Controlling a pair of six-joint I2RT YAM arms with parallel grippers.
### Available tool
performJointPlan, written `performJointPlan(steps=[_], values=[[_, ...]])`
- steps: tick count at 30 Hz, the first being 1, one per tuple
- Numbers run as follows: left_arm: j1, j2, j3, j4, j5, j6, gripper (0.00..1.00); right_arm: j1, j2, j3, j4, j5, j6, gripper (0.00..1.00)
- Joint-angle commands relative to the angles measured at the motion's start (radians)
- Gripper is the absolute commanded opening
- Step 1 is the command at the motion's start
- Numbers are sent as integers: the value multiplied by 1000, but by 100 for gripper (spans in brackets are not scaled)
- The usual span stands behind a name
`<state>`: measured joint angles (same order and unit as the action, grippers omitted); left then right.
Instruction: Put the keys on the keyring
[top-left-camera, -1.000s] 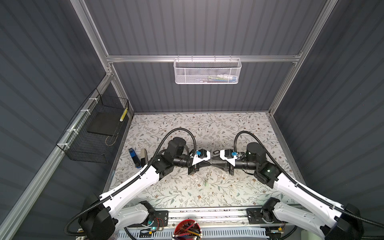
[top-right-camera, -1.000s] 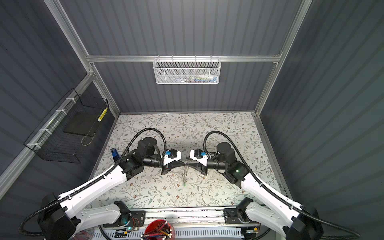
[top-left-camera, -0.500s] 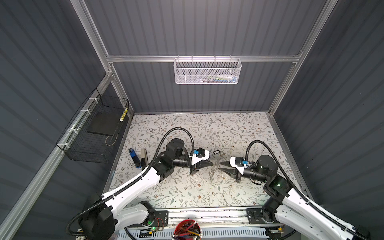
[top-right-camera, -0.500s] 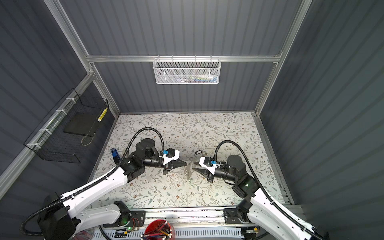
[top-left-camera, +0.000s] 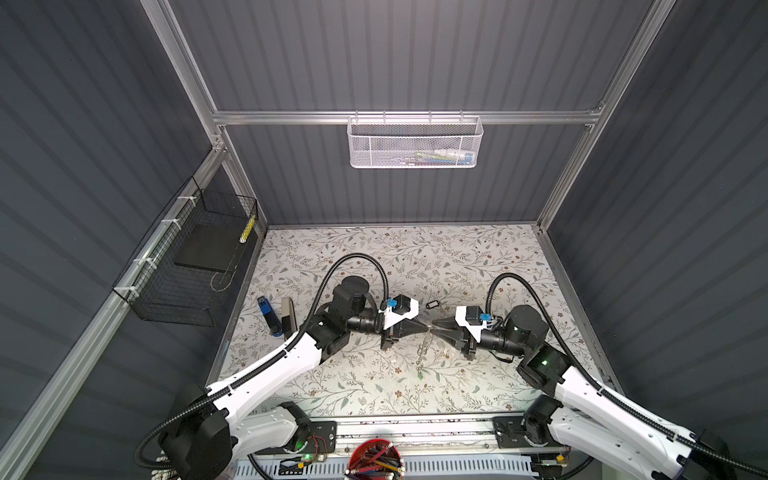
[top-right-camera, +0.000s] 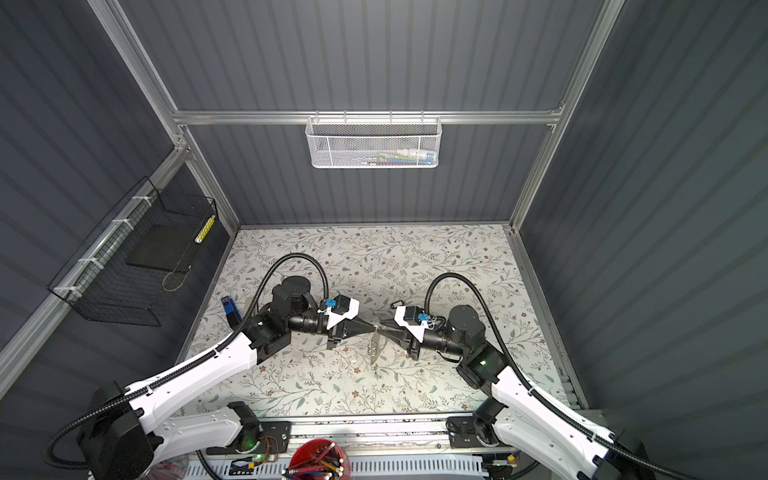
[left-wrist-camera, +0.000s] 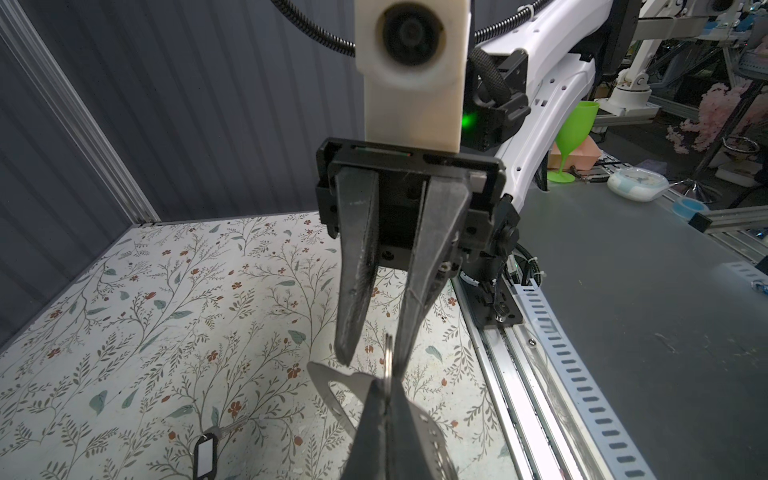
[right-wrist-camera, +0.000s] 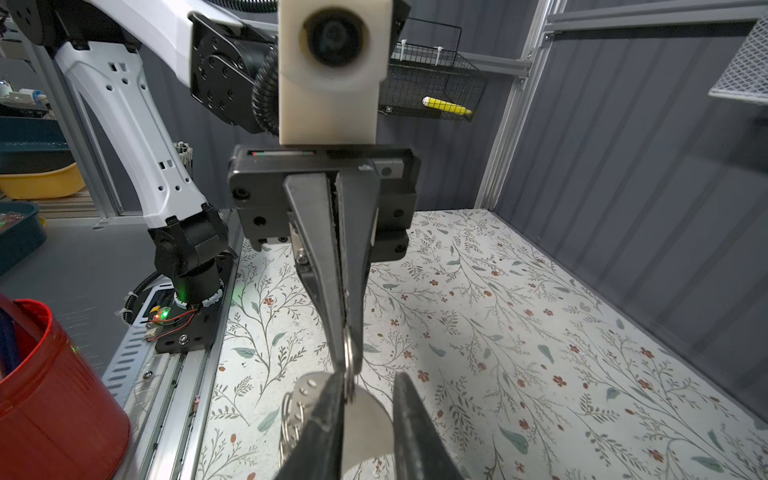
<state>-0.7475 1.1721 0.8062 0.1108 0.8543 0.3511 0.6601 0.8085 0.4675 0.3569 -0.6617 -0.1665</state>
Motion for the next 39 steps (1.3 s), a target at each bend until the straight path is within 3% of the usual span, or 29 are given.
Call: performJointPlan(steps=[1,10,12,15,17,20,23,32,39], values=[[-3,3,5,4,26,11,0,4,8,1,56,-38,30,22],[-4,-6,20,-38,13,42,0,6,12,14,-22,-19,-8,6],[-4,-15,55,-141,-46,114,20,7,-5,30,-70,-5,-24,3],[-2,-50,94,-250,-170,205,35,6,-27,79,-204,21,-56,0],[-3,-68,118,-302,-241,247,37,6,-31,120,-310,34,-71,0],[-4,-77,169,-385,-304,295,37,6,-18,185,-445,45,-91,0],[-6,-73,208,-418,-296,301,36,6,-3,226,-518,51,-99,0],[-44,-34,287,-457,-286,284,33,7,47,287,-581,47,-93,0],[-115,23,322,-535,-348,333,32,14,67,303,-589,47,-94,0]])
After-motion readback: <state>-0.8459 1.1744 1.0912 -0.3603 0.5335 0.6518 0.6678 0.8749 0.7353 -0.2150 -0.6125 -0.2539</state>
